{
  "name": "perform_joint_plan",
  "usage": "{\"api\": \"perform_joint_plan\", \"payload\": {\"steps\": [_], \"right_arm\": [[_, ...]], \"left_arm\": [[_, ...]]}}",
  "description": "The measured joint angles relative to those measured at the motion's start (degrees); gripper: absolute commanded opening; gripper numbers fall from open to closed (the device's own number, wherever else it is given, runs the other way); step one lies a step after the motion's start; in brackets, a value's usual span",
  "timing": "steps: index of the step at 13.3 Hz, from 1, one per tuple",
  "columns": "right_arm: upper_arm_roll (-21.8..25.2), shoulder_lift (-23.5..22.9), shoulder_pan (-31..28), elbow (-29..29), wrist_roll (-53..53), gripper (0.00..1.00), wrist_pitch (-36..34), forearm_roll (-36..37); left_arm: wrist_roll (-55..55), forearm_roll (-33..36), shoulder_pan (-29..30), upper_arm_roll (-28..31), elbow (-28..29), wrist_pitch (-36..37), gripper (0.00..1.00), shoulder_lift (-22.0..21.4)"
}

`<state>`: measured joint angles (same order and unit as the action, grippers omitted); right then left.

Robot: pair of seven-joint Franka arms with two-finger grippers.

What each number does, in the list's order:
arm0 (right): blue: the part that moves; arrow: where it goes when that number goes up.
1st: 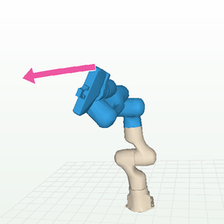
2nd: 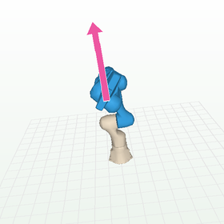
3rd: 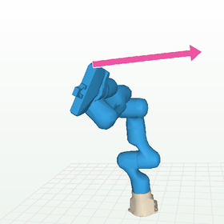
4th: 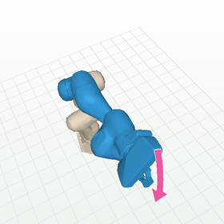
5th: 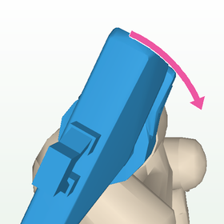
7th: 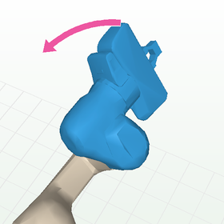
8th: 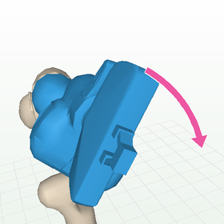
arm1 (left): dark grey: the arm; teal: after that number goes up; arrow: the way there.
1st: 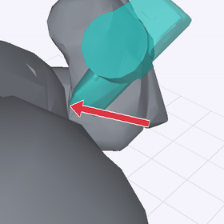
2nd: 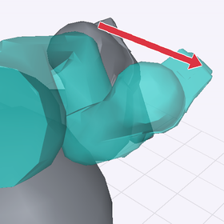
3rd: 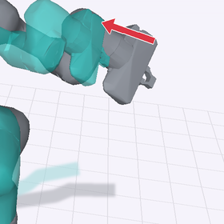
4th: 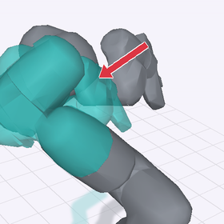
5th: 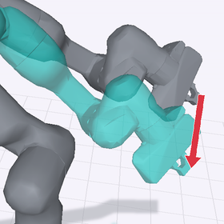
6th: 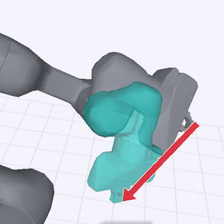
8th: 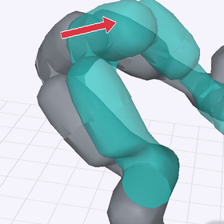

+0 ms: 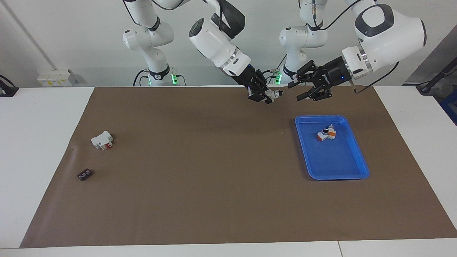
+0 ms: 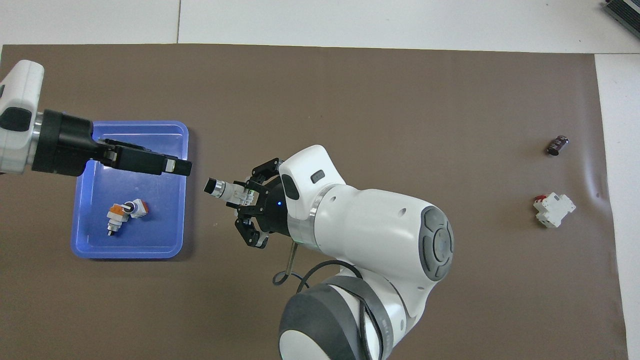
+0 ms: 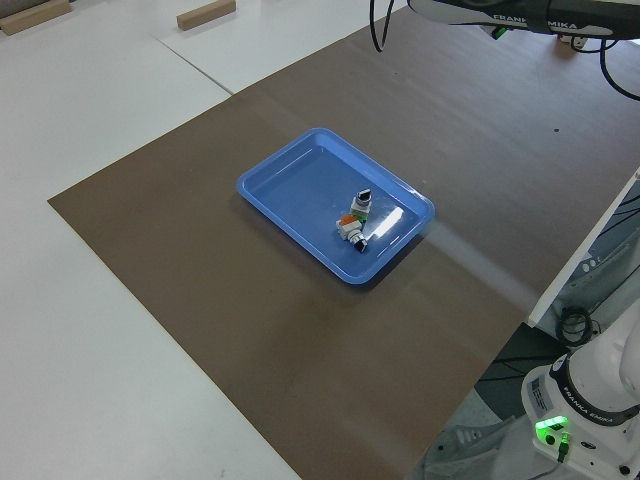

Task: Turn and place switch with both arms
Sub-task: 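Hold the switch with the right gripper while the left gripper grasps it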

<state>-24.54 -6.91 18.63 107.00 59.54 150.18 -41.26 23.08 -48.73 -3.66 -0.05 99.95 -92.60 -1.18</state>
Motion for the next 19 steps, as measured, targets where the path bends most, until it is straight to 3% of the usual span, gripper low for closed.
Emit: {"api": "perform_joint_plan", "payload": {"steps": [19], "right_arm": [[-0.06, 0.02, 0.93, -2.52, -4.01, 0.00, 0.27, 0.03]], "left_arm": [[1.68, 0.33, -0.05, -0.19, -0.85, 2.54, 0.46, 0.12]]}}
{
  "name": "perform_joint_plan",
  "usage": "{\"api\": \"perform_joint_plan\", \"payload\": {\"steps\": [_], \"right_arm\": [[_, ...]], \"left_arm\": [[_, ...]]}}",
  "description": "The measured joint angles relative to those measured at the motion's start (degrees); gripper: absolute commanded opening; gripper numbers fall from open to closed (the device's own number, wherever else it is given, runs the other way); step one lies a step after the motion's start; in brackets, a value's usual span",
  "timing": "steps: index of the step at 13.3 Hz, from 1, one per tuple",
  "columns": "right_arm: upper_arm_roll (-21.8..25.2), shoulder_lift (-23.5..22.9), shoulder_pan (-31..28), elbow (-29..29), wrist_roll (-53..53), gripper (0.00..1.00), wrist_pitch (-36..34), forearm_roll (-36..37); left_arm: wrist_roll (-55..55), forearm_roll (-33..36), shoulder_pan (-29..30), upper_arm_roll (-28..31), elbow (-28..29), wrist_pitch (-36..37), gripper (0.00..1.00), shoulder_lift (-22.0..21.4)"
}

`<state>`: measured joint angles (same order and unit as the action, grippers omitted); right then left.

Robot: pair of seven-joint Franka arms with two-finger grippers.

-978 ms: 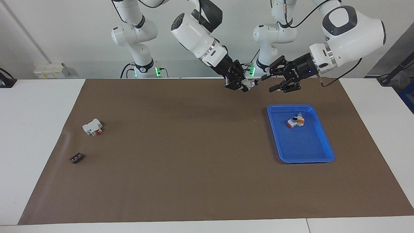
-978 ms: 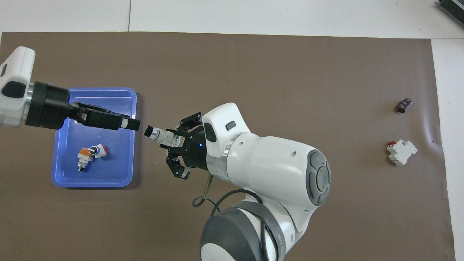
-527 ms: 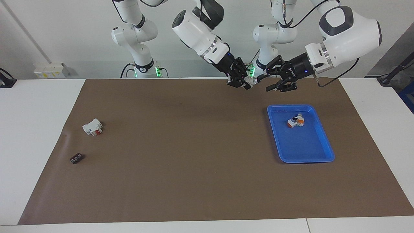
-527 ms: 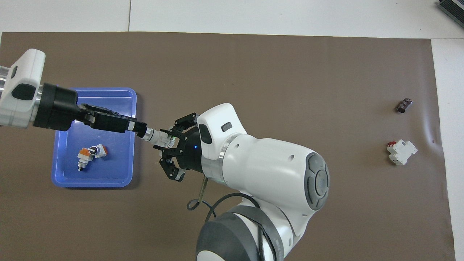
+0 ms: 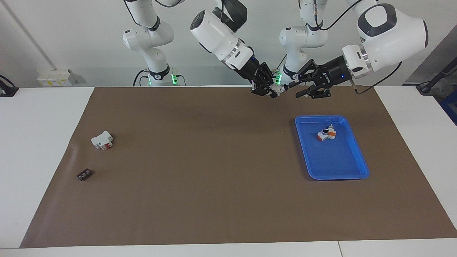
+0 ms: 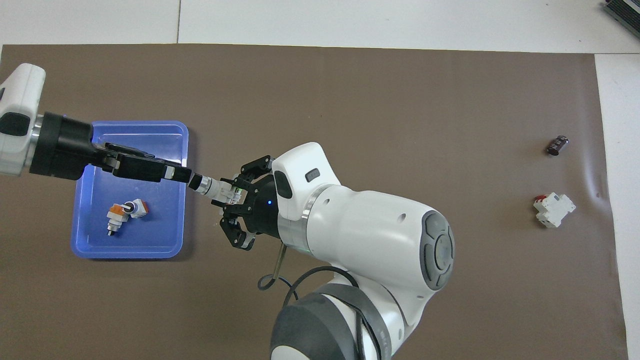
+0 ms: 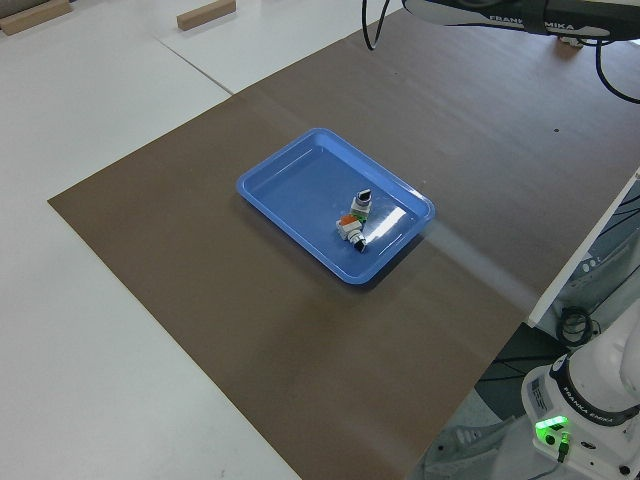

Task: Turn and place switch with both arms
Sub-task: 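Hold the switch with the right gripper while the left gripper grasps it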

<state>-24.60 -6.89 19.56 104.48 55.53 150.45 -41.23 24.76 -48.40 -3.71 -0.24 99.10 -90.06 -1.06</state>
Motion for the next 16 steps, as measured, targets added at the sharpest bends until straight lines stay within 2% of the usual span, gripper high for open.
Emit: {"api": "perform_joint_plan", "payload": {"steps": [3, 5, 14, 16], "right_arm": [[0.00, 0.00, 0.00, -0.02, 0.00, 0.00, 0.00, 0.00], [0.00, 0.00, 0.00, -0.04, -0.02, 0.00, 0.01, 0.00], [0.00, -0.08, 0.03, -0.07, -0.25, 0.00, 0.10, 0.01], [0.00, -0.11, 0.03, -0.08, -0.25, 0.00, 0.10, 0.02]], "left_arm": [[0.01, -0.02, -0.30, -0.34, -0.07, 0.00, 0.45, 0.04], [0.01, -0.03, -0.36, -0.40, -0.14, 0.01, 0.41, 0.08], [0.01, -0.21, -0.43, -1.21, -0.53, 0.39, 0.14, 0.12], [0.01, -0.27, -0.44, -1.34, -0.60, 0.50, 0.00, 0.11]]}}
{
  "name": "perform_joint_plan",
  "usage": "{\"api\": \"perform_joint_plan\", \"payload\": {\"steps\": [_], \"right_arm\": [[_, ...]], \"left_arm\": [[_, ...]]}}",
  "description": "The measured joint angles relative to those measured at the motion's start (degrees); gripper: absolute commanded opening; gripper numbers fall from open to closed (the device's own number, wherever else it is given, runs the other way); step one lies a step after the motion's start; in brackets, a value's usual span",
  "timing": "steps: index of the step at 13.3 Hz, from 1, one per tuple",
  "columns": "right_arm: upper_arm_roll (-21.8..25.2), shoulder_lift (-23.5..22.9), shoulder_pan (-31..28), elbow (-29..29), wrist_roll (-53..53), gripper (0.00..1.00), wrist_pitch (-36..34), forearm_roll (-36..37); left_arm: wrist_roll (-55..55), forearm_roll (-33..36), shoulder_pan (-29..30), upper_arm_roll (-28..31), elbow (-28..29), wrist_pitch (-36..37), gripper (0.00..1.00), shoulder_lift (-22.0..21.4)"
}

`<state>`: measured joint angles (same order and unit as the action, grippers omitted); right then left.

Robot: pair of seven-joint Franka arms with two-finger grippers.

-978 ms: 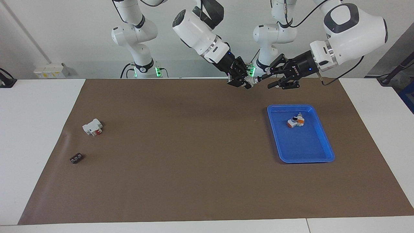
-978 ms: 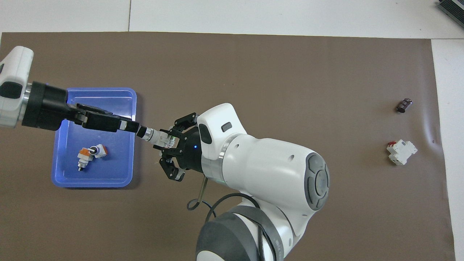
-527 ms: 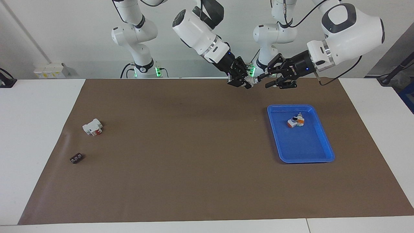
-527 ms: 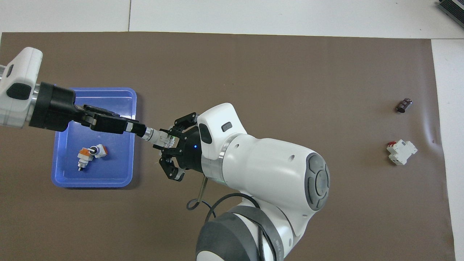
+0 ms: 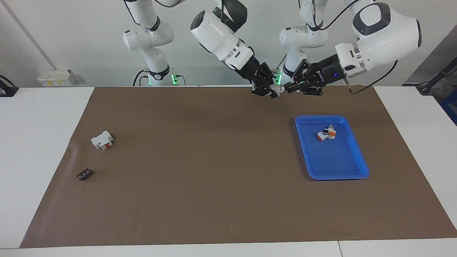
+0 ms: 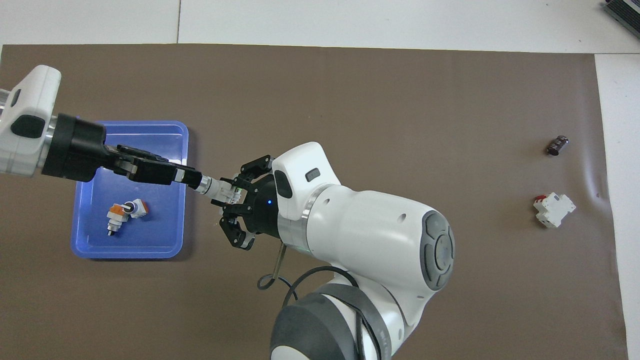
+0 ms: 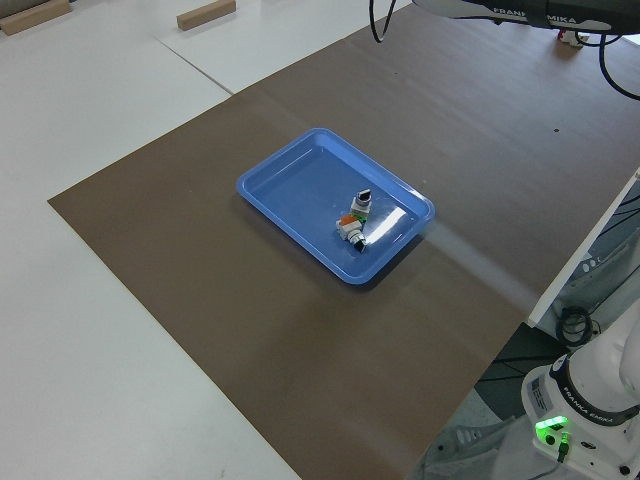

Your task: Turn and place switch with both arms

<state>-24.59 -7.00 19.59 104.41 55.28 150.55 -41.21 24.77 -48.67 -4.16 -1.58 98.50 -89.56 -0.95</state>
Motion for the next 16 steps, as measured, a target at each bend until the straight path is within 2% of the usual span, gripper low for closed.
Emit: {"api": "perform_joint_plan", "payload": {"steps": [6, 8, 16], "right_arm": [[0.01, -0.01, 0.00, -0.01, 0.00, 0.00, 0.00, 0.00], [0.02, 0.00, 0.00, -0.01, 0.00, 0.00, 0.00, 0.01], [0.49, 0.07, -0.11, 0.35, -0.01, 0.00, 0.00, 0.31]], "left_arm": [[-0.22, -0.01, 0.00, -0.02, -0.08, 0.05, 0.00, 0.01], [-3.35, 0.03, -0.02, -0.02, -0.08, 0.02, 0.00, 0.02], [-42.67, 1.36, -1.24, 0.16, 0.31, -2.00, 0.00, 0.04]]}}
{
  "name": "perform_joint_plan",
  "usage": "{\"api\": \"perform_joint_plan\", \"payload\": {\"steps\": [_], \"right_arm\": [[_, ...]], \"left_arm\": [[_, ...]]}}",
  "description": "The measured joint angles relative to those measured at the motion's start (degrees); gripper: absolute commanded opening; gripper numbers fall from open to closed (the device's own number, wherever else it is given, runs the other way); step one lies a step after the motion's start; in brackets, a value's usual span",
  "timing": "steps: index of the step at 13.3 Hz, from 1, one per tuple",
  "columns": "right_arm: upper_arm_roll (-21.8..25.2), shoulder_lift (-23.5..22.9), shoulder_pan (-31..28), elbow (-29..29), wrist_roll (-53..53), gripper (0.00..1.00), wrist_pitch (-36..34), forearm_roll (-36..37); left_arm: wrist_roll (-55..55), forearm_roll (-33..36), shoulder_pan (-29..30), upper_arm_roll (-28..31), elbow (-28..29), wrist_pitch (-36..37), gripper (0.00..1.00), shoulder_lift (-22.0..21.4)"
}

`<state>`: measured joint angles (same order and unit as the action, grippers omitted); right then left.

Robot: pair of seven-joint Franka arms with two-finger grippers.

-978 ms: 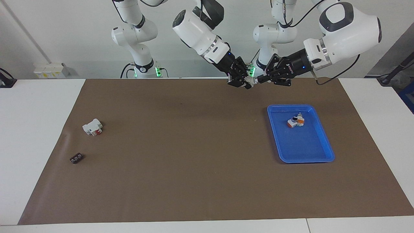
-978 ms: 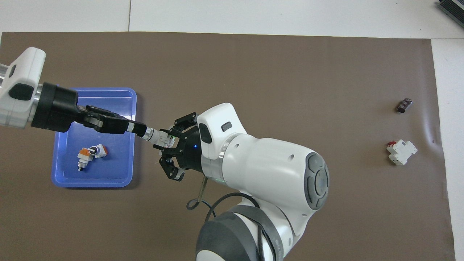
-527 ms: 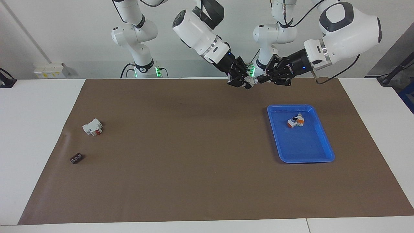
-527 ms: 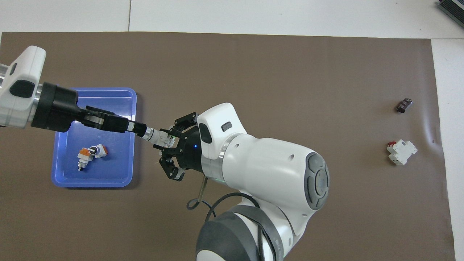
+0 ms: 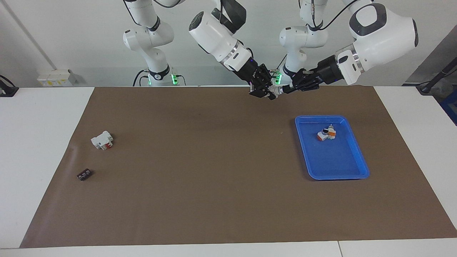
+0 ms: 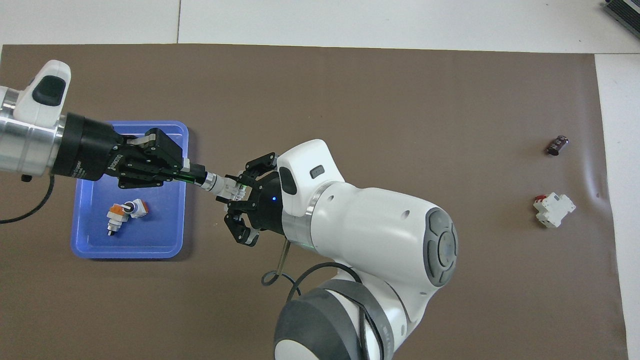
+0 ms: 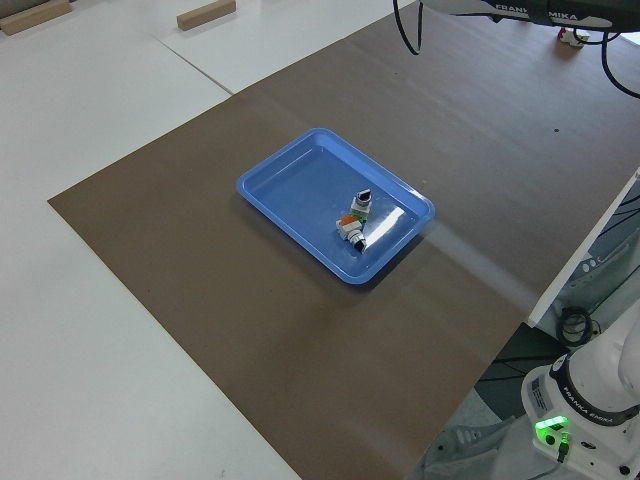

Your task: Turn and place switch with both arms

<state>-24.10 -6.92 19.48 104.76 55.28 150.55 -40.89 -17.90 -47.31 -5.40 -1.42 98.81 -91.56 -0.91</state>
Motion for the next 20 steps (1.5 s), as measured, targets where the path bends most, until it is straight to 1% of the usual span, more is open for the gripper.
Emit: {"api": "perform_joint_plan", "payload": {"steps": [3, 9, 11, 15, 16, 18, 20], "right_arm": [[-0.01, -0.11, 0.08, 0.15, 0.00, 0.00, 0.00, 0.05], [-0.17, -0.37, 0.41, 0.16, -0.04, 0.00, 0.00, 0.06], [-0.37, -0.43, 0.48, 0.11, -0.10, 0.00, 0.00, 0.06], [-0.69, -0.46, 0.84, -0.02, -0.69, 0.00, 0.00, 0.06], [-0.69, -0.46, 0.86, -0.05, -0.72, 0.99, 0.00, 0.06], [-0.63, -0.41, 0.84, -0.14, -1.82, 1.00, 0.32, 0.05], [-0.43, -0.08, 0.58, -0.51, -2.65, 1.00, 0.37, 0.05]], "left_arm": [[-13.75, 1.06, -0.20, 0.00, 0.13, 0.00, 0.00, -0.06], [-36.82, 1.10, 0.20, 0.32, 1.30, 0.82, 0.00, -0.61], [-40.77, 1.10, 0.61, 0.29, 1.50, 1.45, 0.00, -0.78], [-41.93, 1.09, 1.45, 0.28, 2.05, 2.63, 0.00, -1.46], [-42.01, 1.09, 1.48, 0.28, 2.08, 2.63, 0.00, -1.52], [-42.08, 1.81, 1.59, 0.31, 2.17, 2.58, 0.00, -1.51], [-41.81, 4.35, 2.59, 0.64, 2.53, 2.39, 0.00, -1.44]]}}
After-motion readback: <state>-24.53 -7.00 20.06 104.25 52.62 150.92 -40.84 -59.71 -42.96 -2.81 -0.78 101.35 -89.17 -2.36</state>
